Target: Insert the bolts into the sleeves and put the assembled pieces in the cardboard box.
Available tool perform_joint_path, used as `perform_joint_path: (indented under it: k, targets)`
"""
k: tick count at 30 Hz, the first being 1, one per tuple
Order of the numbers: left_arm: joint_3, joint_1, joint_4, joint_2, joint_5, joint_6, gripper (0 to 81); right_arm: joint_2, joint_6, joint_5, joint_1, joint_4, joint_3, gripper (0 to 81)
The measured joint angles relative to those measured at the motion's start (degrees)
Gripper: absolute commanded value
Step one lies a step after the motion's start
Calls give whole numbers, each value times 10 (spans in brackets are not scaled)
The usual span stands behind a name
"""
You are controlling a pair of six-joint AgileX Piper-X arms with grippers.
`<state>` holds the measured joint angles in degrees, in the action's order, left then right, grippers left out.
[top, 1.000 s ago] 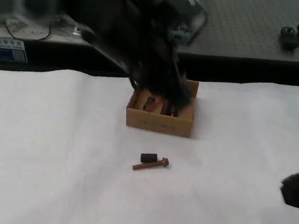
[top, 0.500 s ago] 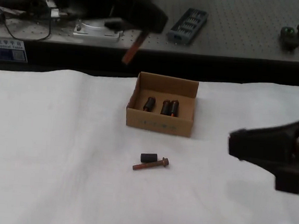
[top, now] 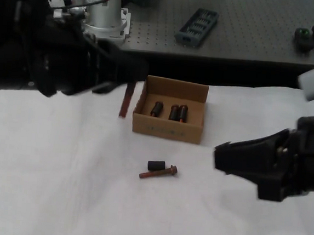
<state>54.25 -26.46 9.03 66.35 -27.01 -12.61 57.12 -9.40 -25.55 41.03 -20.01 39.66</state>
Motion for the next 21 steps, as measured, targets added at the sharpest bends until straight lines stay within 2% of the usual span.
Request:
perform_joint_path:
  k: [2,6,21]
  targets:
    - [-43,0,-107,-26,3,-54,6,15,1,0,15,26,0,19]
    - [-81,0,-196,-41,3,-97,6,40,1,-3,33,67,0,19]
    - [-89,0,-229,-41,-41,-136,6,107,-13,-27,44,205,0,19]
